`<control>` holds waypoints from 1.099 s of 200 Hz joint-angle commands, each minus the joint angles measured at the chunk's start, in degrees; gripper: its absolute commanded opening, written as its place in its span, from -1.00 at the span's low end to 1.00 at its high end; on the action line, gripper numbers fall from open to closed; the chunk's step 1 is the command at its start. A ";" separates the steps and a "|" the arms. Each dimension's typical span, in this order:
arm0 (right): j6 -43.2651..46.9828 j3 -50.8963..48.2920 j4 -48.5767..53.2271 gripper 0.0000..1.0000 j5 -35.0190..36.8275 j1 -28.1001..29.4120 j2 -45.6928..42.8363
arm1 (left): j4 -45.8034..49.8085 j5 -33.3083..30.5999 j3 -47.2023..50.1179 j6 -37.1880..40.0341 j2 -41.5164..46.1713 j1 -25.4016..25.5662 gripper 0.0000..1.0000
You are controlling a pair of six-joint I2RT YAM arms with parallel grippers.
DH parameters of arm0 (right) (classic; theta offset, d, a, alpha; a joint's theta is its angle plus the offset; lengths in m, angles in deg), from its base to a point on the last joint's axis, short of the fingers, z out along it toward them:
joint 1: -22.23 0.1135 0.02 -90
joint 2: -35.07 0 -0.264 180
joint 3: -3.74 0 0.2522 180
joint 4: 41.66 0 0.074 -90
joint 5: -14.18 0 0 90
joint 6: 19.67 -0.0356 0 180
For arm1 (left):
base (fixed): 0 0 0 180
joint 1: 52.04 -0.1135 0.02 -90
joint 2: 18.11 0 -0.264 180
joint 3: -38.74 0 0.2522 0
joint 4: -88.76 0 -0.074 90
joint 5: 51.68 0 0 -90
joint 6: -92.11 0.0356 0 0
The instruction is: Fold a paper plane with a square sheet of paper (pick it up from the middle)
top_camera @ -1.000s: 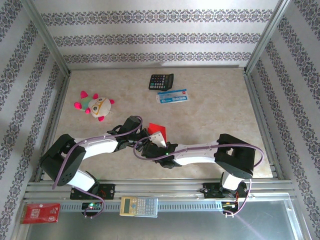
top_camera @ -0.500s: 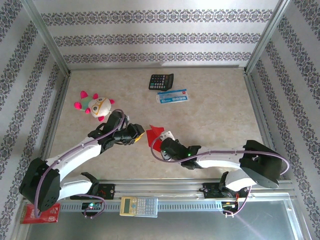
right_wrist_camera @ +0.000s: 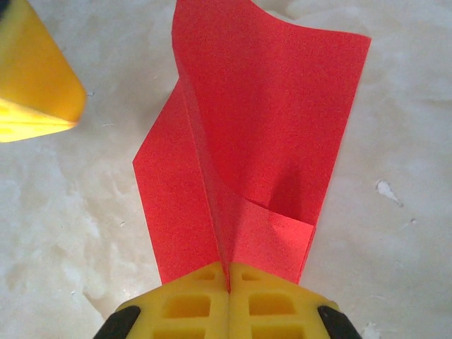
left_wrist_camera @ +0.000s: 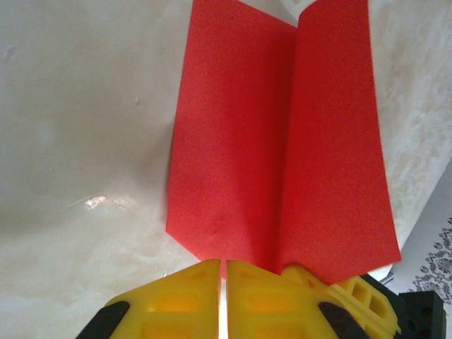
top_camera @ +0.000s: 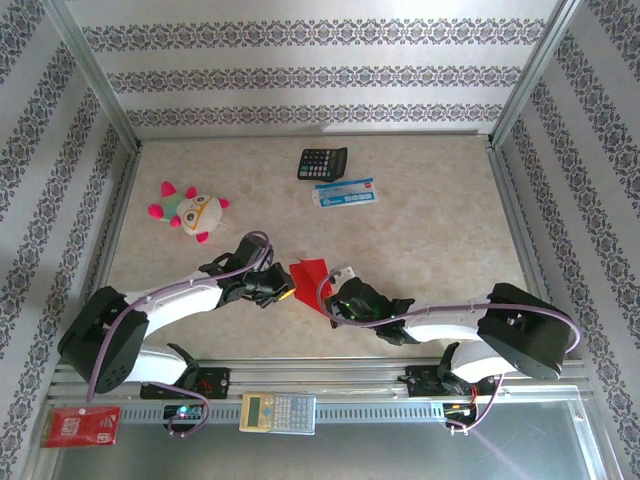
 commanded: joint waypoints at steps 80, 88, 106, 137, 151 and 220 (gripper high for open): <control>-11.67 -6.21 -14.44 -1.00 -1.10 -0.95 2.11 | -9.69 0.24 -2.78 2.56 -9.50 0.61 -0.91; -12.27 -6.35 -14.97 -1.00 -1.07 -0.95 2.53 | -9.65 0.16 -2.93 2.80 -9.92 0.61 -0.92; -13.46 -6.99 -16.69 -1.00 -1.16 -1.04 3.62 | -9.81 -0.02 -2.82 3.27 -10.73 0.61 -0.92; -15.36 -8.22 -19.47 -1.00 -0.42 -1.04 4.35 | -10.06 -0.40 -2.38 3.70 -11.77 0.63 -0.93; -15.52 -8.40 -19.73 -1.00 -0.04 -1.04 4.21 | -10.12 -0.68 -1.95 3.75 -12.12 0.61 -0.93; -17.93 -9.70 -22.06 -1.00 0.65 -1.04 5.66 | -10.08 -1.62 -0.96 5.01 -14.22 0.61 -0.94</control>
